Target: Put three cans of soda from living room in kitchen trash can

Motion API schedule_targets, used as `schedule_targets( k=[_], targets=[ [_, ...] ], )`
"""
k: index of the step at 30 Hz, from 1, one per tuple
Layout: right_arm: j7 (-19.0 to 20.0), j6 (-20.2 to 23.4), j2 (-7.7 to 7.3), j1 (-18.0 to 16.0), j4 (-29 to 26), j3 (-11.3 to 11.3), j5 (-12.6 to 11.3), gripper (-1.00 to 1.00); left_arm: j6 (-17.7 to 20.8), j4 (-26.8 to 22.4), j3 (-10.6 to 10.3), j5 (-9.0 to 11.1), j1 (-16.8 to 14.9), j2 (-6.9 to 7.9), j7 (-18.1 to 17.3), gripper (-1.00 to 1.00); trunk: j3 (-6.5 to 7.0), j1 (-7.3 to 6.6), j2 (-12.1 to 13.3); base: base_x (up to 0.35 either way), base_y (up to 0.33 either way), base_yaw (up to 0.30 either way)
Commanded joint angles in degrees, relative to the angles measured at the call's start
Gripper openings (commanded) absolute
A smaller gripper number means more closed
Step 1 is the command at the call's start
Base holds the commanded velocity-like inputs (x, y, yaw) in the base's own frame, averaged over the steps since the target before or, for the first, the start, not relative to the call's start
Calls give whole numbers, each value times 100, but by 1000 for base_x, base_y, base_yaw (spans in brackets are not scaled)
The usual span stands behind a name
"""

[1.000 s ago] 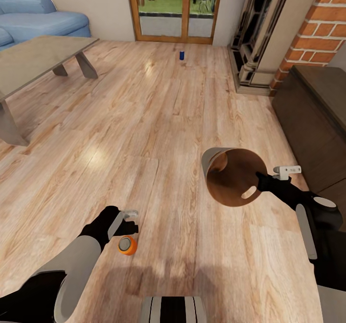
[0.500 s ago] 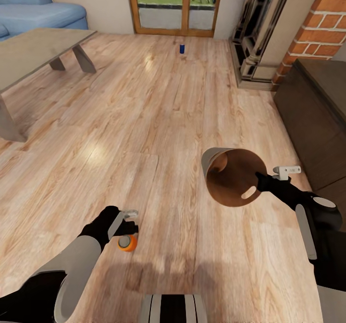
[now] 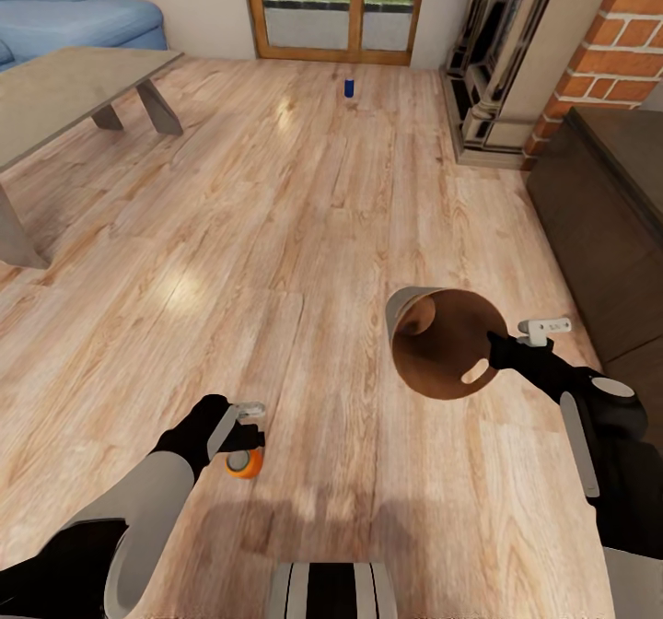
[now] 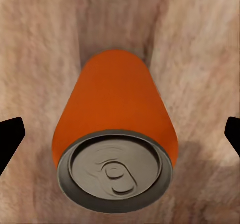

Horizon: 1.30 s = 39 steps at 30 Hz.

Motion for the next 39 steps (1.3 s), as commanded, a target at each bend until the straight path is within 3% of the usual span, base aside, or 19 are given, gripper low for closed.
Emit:
schedule_targets(
  k=[1,16,39],
  targets=[
    [37,10,3,-3,-6,2,-78,-100,-1,0,0,0,-1,0,0,100,1,-1,0,-80,0,0],
    [32,10,11,-3,1,30,-34,-100,0,-1,0,6,2,-6,24,100,1,-1,0,-116,0,0],
    [29,9,-4,7,4,33,-29,-100,1,-17,0,8,0,-6,17,100,1,-1,0,48,0,0]
  ],
)
